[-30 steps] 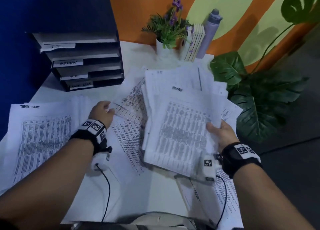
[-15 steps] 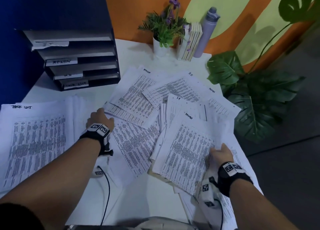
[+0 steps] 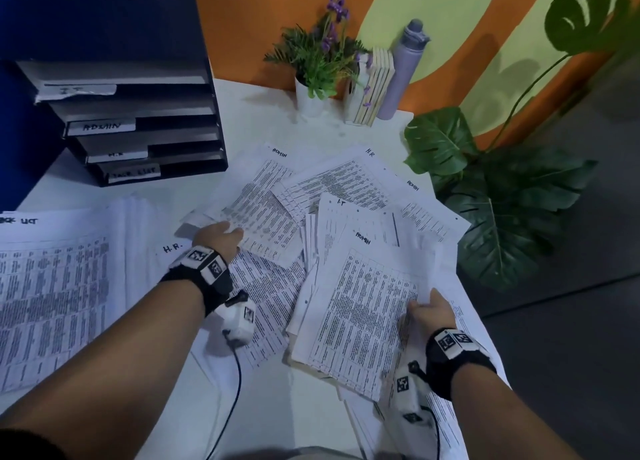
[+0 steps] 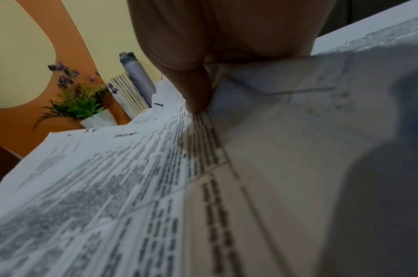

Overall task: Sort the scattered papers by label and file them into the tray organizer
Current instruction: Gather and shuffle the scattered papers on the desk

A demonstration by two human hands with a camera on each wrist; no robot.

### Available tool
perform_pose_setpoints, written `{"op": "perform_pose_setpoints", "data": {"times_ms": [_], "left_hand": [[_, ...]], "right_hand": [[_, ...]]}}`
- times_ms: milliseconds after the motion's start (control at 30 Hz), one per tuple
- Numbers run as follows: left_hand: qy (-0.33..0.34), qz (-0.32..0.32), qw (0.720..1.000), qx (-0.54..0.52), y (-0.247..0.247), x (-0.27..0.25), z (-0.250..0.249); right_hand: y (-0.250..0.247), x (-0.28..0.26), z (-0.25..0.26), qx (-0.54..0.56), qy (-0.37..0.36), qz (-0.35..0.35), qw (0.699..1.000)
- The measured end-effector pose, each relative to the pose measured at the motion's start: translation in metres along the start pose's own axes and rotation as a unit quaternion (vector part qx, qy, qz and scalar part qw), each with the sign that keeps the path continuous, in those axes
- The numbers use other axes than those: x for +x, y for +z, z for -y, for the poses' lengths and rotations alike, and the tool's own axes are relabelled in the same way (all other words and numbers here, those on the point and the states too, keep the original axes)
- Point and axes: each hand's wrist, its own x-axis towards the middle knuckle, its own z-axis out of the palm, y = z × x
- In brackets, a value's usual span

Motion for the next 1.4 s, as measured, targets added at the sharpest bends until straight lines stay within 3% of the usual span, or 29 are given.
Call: {"op": "perform_pose_setpoints", "data": {"times_ms": [67, 200, 300, 367, 433, 500, 533, 633, 733, 833, 933, 1100, 1233, 1300, 1400], "left_hand": [[0.019, 0.016, 0.998, 0.057, -0.007, -0.017, 0.012], [-0.061, 0.098, 0.993, 0.009, -0.027, -0.072, 0.047], [-0.184, 0.255, 0.949, 0.010, -0.048, -0.115, 0.047], [-0.166, 0.321, 0.930, 0.065, -0.058, -0.118, 0.037], [-0.099, 0.275, 0.954, 0.068, -0.060, -0.106, 0.027], [-0.021, 0.145, 0.984, 0.097, -0.057, -0.080, 0.019], [0.012, 0.087, 0.984, 0.155, -0.056, -0.064, 0.017], [0.006, -0.005, 0.942, 0.337, -0.051, -0.032, 0.016], [-0.034, -0.027, 0.917, 0.396, -0.041, -0.022, 0.017], [-0.051, -0.001, 0.939, 0.339, -0.032, -0.026, 0.017], [-0.002, 0.038, 0.945, 0.326, -0.037, -0.033, 0.020], [0.165, -0.114, 0.943, 0.267, -0.068, -0.061, 0.008], [0.217, -0.222, 0.935, 0.172, -0.090, -0.102, -0.028], [0.230, -0.241, 0.935, 0.126, -0.091, -0.114, -0.036], [0.209, -0.196, 0.955, 0.081, -0.073, -0.116, -0.024]], "right_hand": [[-0.001, -0.004, 0.010, 0.017, -0.020, -0.013, 1.000], [-0.006, -0.007, 0.032, 0.158, -0.017, 0.021, 0.987], [-0.005, -0.008, 0.046, 0.221, -0.012, 0.067, 0.973], [-0.002, -0.010, 0.053, 0.244, -0.001, 0.083, 0.966], [0.001, -0.013, 0.058, 0.251, 0.001, 0.095, 0.963], [0.002, -0.015, 0.064, 0.256, 0.000, 0.107, 0.961], [0.001, -0.016, 0.067, 0.259, 0.002, 0.112, 0.959], [-0.005, -0.019, 0.079, 0.276, 0.000, 0.126, 0.953], [-0.007, -0.018, 0.082, 0.283, -0.010, 0.135, 0.950], [-0.002, -0.019, 0.078, 0.294, 0.000, 0.151, 0.944], [0.010, -0.023, 0.065, 0.264, 0.023, 0.142, 0.954], [0.034, -0.034, 0.049, 0.130, -0.001, 0.096, 0.987], [0.037, -0.043, 0.060, 0.115, -0.013, 0.103, 0.988], [0.037, -0.046, 0.066, 0.082, -0.019, 0.114, 0.990], [0.038, -0.046, 0.075, 0.067, -0.008, 0.116, 0.991]]}}
